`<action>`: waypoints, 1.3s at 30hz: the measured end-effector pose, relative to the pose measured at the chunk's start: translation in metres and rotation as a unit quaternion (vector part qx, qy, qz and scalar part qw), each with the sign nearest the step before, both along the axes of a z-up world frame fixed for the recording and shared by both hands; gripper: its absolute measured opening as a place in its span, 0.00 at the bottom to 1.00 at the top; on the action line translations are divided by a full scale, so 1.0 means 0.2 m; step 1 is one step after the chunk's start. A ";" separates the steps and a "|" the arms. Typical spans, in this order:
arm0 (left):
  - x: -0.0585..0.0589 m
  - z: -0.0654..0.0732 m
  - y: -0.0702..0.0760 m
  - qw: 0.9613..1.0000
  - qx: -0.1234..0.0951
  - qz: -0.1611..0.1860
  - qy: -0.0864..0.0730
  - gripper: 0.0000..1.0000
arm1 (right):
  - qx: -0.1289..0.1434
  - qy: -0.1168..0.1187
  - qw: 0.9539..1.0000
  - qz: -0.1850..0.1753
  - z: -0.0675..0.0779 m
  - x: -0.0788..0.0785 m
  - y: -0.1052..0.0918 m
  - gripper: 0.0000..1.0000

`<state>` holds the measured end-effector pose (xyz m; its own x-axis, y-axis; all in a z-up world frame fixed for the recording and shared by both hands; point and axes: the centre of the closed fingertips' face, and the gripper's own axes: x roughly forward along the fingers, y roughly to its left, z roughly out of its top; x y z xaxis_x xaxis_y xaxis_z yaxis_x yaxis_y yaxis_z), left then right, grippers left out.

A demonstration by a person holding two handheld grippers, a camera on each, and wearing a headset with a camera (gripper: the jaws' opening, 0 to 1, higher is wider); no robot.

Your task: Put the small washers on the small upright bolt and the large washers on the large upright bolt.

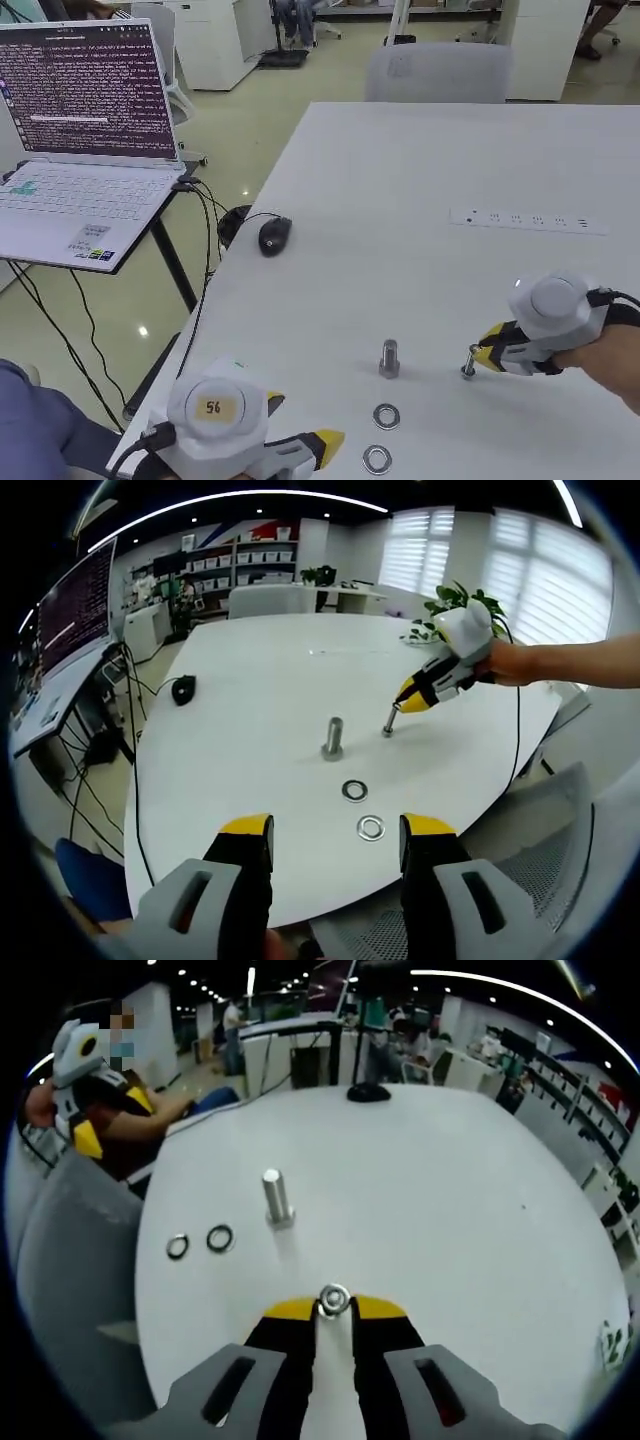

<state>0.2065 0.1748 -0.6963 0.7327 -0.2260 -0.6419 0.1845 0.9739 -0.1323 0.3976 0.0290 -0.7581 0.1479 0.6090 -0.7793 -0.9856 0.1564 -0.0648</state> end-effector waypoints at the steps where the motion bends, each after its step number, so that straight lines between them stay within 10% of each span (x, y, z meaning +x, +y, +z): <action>1: 0.00 0.00 0.00 1.000 0.000 0.000 0.000 0.49 | -0.001 0.000 1.000 0.000 0.00 0.00 0.00 0.14; 39: -0.03 -0.02 0.04 1.000 0.003 0.009 0.007 0.49 | -0.033 0.037 0.999 -0.010 -0.26 0.00 0.01 0.14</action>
